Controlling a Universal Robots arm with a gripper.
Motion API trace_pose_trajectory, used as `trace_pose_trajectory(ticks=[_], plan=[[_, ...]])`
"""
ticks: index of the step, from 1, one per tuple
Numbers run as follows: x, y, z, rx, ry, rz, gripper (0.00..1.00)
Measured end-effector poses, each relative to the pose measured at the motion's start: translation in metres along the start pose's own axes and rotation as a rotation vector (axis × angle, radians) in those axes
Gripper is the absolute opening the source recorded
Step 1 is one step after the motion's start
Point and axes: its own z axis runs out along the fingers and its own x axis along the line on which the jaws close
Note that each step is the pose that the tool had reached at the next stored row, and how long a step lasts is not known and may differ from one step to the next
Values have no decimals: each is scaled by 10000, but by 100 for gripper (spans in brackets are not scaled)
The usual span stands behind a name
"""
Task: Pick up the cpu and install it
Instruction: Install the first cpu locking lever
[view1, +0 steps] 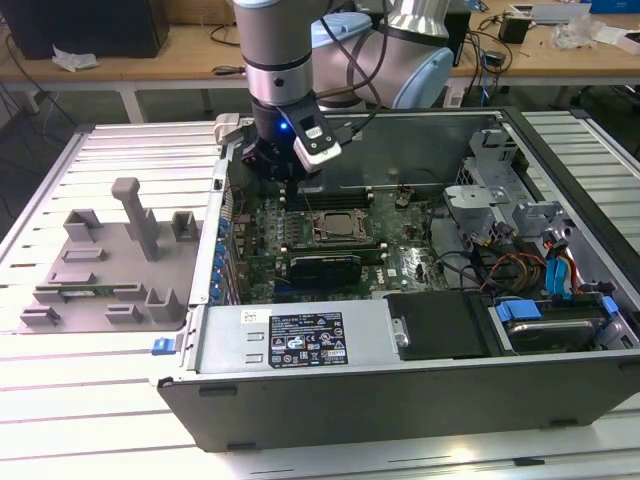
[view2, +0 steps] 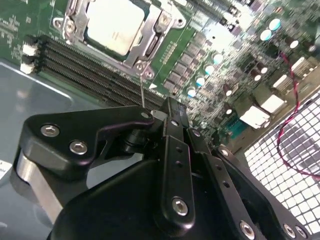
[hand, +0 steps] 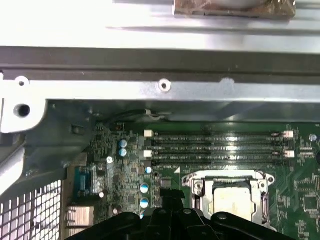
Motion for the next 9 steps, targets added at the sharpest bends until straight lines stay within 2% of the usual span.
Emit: trace_pose_trajectory(ticks=[1,2,5,6,7,8,9], plan=[[7,0,0,-220,0,9,11],[15,0,0,-291,-1,14,11],[42,0,-1,-348,0,14,11],[47,0,-1,-390,1,15,11],[54,0,-1,-521,1,19,11],[57,0,-1,-594,0,23,11],[61,0,-1,-732,0,29,11]])
